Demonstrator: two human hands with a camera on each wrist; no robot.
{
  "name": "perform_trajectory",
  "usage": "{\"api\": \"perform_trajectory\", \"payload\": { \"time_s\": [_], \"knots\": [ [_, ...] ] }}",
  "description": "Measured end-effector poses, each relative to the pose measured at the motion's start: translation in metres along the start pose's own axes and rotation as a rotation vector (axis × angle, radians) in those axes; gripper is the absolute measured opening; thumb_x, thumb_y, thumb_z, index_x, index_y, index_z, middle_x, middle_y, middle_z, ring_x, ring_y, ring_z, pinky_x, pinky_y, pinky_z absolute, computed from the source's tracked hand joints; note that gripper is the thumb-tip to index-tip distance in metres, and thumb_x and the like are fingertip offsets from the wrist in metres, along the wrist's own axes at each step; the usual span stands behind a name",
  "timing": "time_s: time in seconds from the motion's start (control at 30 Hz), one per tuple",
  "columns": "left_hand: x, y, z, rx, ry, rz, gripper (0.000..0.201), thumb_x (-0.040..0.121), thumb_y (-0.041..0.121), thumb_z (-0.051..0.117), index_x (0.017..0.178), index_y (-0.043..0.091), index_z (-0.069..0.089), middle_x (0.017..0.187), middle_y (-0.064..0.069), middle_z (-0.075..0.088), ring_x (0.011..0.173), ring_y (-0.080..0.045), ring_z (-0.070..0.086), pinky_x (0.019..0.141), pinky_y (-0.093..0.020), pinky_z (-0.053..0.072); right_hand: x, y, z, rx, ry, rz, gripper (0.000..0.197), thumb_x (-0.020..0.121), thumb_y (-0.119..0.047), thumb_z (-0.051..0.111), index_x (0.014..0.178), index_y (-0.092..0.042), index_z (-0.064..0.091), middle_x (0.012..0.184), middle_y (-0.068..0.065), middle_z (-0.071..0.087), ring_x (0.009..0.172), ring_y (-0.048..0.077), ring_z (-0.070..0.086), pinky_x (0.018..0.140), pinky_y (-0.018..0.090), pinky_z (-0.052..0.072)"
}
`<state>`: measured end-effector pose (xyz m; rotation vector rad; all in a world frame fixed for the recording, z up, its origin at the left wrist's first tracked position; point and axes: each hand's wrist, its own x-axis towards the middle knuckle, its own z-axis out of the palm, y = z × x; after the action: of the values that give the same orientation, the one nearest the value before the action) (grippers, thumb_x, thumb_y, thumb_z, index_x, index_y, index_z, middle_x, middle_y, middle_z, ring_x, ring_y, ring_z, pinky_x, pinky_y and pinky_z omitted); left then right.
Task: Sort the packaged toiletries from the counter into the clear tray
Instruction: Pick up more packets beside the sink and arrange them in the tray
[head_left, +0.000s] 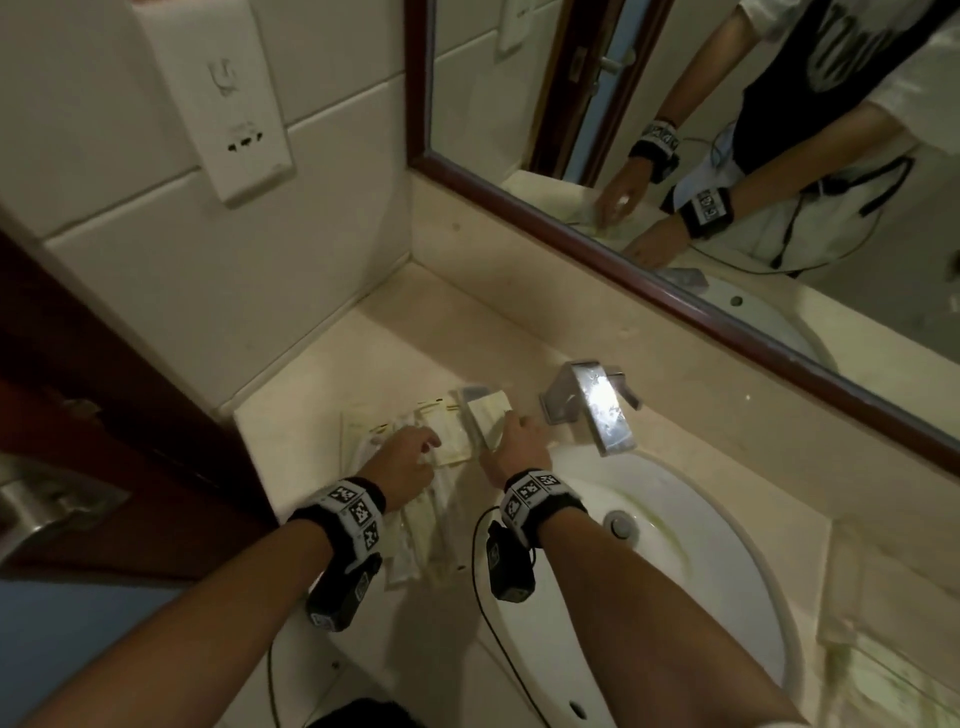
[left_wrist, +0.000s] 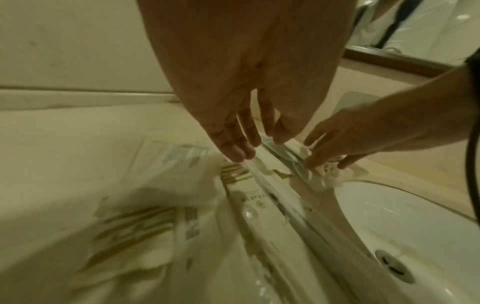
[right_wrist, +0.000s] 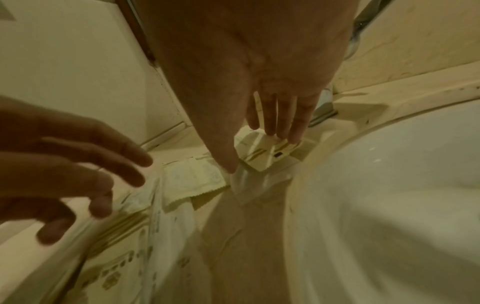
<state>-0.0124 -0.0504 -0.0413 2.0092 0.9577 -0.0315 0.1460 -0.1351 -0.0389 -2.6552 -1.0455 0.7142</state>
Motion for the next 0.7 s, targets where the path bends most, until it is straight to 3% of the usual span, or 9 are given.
{"api": "perform_trajectory", "payload": {
  "time_s": [0.13, 0.33, 0.47, 0.53, 0.63, 0.7],
  "knots": [
    [0.017, 0.004, 0.013, 0.182, 0.067, 0.075, 0.042, 0.083, 0.019, 0.061, 0.124, 0.016, 0.051, 0.13, -0.006, 0.048, 0.119, -0.027, 0.045, 0.099, -0.039, 0.041, 0.002, 0.004, 0.001, 0.002, -0.008, -0.008, 0.043, 0.091, -0.032, 0.056, 0.126, -0.009, 0.045, 0.127, 0.015, 0.05, 0.119, 0.037, 0.049, 0.093, 0.046, 0.049],
    [0.031, -0.002, 0.021, 0.351, 0.034, 0.013, 0.068, 0.079, 0.031, 0.065, 0.141, 0.021, 0.036, 0.155, -0.002, 0.024, 0.143, -0.023, 0.018, 0.115, -0.045, 0.022, 0.008, 0.01, -0.007, 0.037, 0.022, -0.011, 0.023, 0.092, -0.012, 0.047, 0.114, -0.01, 0.051, 0.12, 0.013, 0.057, 0.11, 0.034, 0.058, 0.087, 0.046, 0.052],
    [0.037, -0.001, 0.025, 0.533, -0.005, -0.037, 0.08, 0.083, 0.037, 0.061, 0.148, 0.023, 0.017, 0.16, 0.003, 0.008, 0.148, -0.019, 0.003, 0.119, -0.045, 0.01, 0.005, 0.015, -0.021, 0.099, 0.15, -0.003, 0.015, 0.096, -0.009, 0.041, 0.098, -0.007, 0.055, 0.098, 0.015, 0.068, 0.09, 0.033, 0.065, 0.072, 0.039, 0.053],
    [0.04, 0.004, 0.026, 0.607, -0.01, -0.066, 0.078, 0.086, 0.041, 0.056, 0.149, 0.025, 0.014, 0.16, 0.004, 0.008, 0.148, -0.019, 0.005, 0.119, -0.046, 0.01, 0.001, 0.018, -0.03, 0.127, 0.185, -0.039, 0.016, 0.098, -0.011, 0.04, 0.094, -0.007, 0.055, 0.092, 0.014, 0.068, 0.083, 0.03, 0.065, 0.068, 0.036, 0.052],
    [0.045, 0.014, 0.027, 0.621, 0.024, -0.077, 0.064, 0.09, 0.044, 0.049, 0.146, 0.025, 0.024, 0.158, 0.002, 0.02, 0.145, -0.02, 0.018, 0.116, -0.046, 0.016, -0.002, 0.023, -0.039, 0.209, 0.2, -0.036, 0.015, 0.096, -0.014, 0.045, 0.092, -0.006, 0.057, 0.088, 0.009, 0.067, 0.075, 0.022, 0.059, 0.067, 0.034, 0.053],
    [0.046, 0.019, 0.027, 0.633, 0.086, -0.054, 0.052, 0.091, 0.035, 0.048, 0.14, 0.024, 0.035, 0.152, 0.001, 0.032, 0.139, -0.02, 0.03, 0.112, -0.044, 0.02, -0.001, 0.027, -0.041, 0.271, 0.209, -0.047, 0.014, 0.092, -0.013, 0.048, 0.088, -0.004, 0.059, 0.084, 0.01, 0.067, 0.075, 0.024, 0.062, 0.069, 0.041, 0.058]
  ]
}}
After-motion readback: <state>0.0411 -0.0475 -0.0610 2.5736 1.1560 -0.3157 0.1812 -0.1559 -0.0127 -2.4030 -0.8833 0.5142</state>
